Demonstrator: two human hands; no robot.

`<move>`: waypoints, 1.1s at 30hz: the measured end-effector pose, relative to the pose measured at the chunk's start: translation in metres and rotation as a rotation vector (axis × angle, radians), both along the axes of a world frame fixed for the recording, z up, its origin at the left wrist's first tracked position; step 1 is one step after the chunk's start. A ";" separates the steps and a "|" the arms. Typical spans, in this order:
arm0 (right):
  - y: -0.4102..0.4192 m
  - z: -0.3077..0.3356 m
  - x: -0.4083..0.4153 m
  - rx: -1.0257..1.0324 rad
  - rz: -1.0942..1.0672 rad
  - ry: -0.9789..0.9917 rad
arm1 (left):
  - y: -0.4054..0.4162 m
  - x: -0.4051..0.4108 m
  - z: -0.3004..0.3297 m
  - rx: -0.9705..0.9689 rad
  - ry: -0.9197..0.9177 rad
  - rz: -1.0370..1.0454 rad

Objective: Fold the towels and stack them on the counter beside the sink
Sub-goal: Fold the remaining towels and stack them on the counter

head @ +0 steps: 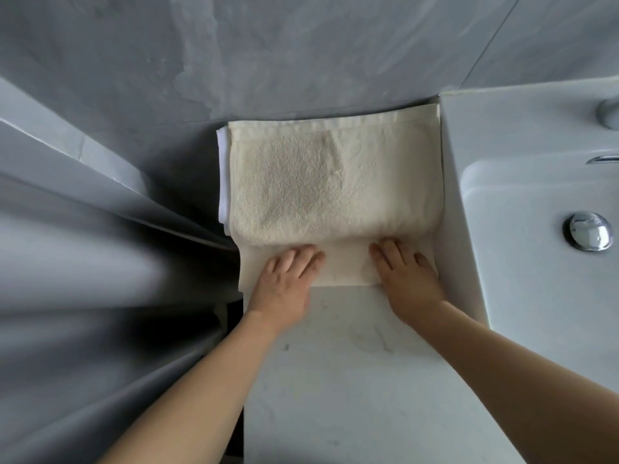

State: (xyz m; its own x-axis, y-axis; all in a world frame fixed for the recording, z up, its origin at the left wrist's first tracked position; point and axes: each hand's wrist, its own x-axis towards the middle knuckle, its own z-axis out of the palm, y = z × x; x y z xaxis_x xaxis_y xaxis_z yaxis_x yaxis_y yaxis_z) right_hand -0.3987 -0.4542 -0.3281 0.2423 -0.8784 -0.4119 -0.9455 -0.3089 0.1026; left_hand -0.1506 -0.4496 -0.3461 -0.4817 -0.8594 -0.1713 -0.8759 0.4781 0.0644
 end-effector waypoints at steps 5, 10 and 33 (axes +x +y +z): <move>-0.016 0.028 -0.005 0.009 -0.013 0.148 | 0.000 0.012 0.017 -0.026 -0.201 0.223; -0.041 0.075 -0.013 -0.171 0.091 0.181 | -0.015 0.047 0.053 -0.046 0.106 0.512; -0.208 0.102 -0.031 -0.444 -0.362 -0.026 | -0.165 0.034 0.083 -0.079 0.603 1.039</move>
State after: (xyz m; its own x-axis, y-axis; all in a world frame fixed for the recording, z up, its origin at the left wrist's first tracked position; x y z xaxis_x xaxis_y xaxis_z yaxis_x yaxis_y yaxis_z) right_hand -0.4295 -0.6626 -0.2265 -0.1014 -0.9947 0.0180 -0.9869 0.1029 0.1241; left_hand -0.1170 -0.6148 -0.2629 0.4627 -0.8823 -0.0859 -0.6842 -0.4171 0.5982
